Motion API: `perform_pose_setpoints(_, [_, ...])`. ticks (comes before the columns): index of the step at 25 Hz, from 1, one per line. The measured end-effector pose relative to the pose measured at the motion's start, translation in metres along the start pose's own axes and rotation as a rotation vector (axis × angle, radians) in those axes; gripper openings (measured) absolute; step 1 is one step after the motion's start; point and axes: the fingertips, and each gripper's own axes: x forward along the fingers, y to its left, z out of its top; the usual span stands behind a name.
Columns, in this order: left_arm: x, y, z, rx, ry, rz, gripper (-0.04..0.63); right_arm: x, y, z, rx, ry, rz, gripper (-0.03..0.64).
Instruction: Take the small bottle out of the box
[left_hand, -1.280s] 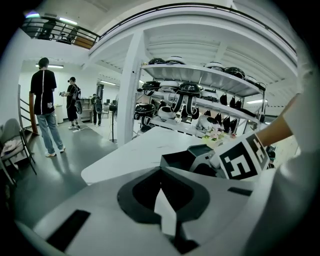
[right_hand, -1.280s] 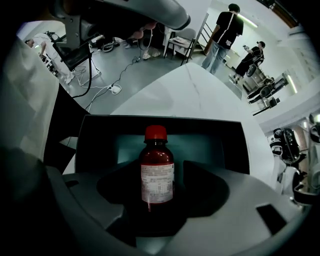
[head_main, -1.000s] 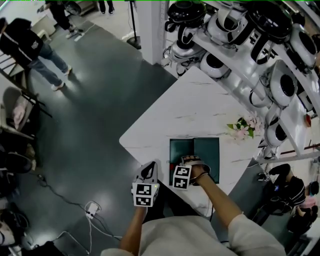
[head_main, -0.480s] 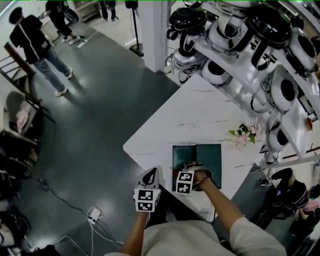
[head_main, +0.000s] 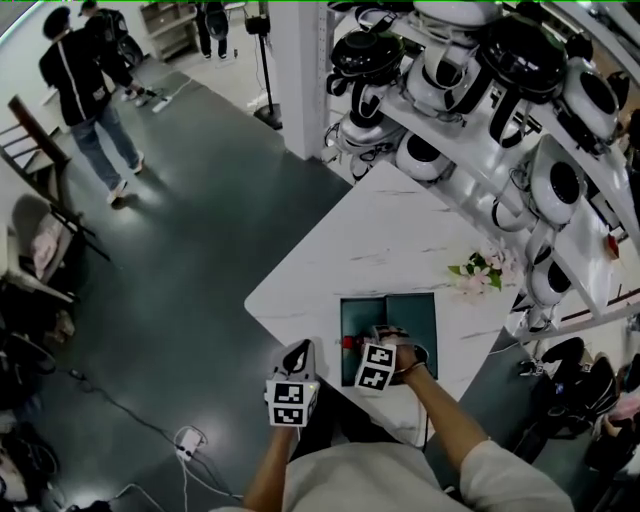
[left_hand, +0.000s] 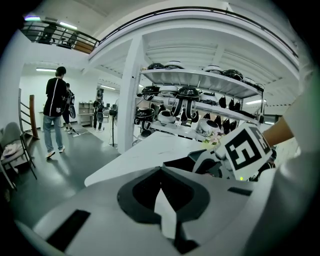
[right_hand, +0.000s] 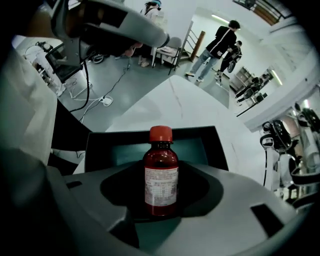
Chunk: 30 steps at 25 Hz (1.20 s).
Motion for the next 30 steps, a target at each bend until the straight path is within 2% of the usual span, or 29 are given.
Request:
perform_pose_setpoints(5, [0.0, -0.008, 0.003, 0.007, -0.01, -0.01, 0.018, -0.015, -0.012, 0.001, 0.171, -0.11, -0.043, 0.235])
perform_pose_setpoints(12, [0.0, -0.008, 0.009, 0.004, -0.016, -0.008, 0.018, -0.041, -0.031, -0.001, 0.607, -0.374, -0.065, 0.235])
perform_pose_setpoints(20, [-0.003, -0.015, 0.022, 0.002, -0.03, -0.014, 0.018, -0.075, -0.05, -0.019, 0.938, -0.605, -0.102, 0.235])
perform_pose_setpoints(24, [-0.007, -0.018, 0.026, -0.012, -0.038, -0.011, 0.018, -0.092, -0.056, -0.028, 0.99, -0.666, -0.158, 0.235])
perform_pose_setpoints(30, [-0.013, -0.022, 0.046, 0.009, -0.074, -0.005, 0.018, -0.13, -0.065, -0.027, 0.943, -0.722, -0.253, 0.235])
